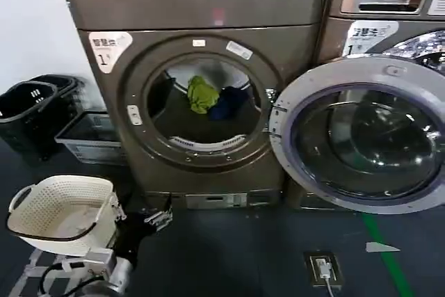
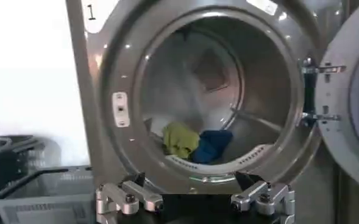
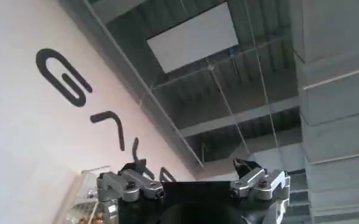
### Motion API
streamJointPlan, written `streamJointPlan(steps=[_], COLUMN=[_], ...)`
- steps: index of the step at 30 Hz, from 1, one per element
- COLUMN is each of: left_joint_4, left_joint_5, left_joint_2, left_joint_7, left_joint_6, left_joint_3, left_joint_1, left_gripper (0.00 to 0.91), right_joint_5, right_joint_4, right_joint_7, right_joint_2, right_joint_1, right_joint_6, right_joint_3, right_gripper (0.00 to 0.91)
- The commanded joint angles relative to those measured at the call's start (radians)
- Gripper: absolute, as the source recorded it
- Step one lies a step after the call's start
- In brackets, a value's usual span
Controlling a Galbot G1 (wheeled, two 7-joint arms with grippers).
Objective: Grasp the clothes from the dryer.
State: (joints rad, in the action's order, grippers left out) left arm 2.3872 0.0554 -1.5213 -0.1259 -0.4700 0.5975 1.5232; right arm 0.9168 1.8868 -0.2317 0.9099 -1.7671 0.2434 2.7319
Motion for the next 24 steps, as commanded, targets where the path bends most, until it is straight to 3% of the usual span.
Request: streamJointPlan(steps=[1, 11, 18, 24], left_joint_4=[-0.001, 0.0, 0.004, 0.008], left_joint_5=[0.0, -0.002, -0.002, -0.005], left_joint_2=[0.001, 0.0, 0.001, 0.002], left_joint_7=[-0.001, -0.003, -0.003, -0.004], left_joint_6=[-0.001, -0.001, 0.001, 0.002], left_joint_3=[-0.001, 0.0, 0.0, -0.002], left_joint_1=[0.001, -0.001, 0.001, 0.0], left_gripper=[0.907, 0.907, 0.907, 0.907], right_joint_5=[0.0, 0.001, 0.002, 0.039], right_joint_4=[0.001, 0.002, -0.001, 0.001], right_joint_7=[0.0, 0.004, -0.001, -0.011], right_joint_2=[0.001, -0.003, -0.005, -0.004], right_joint_1=[-0.001, 0.0, -0.009, -0.012], right_joint_6=[-0.001, -0.003, -0.047, -0.021], right_joint_3=[0.0, -0.002, -0.001, 0.015], right_gripper=[0.907, 0.907, 0.907, 0.907])
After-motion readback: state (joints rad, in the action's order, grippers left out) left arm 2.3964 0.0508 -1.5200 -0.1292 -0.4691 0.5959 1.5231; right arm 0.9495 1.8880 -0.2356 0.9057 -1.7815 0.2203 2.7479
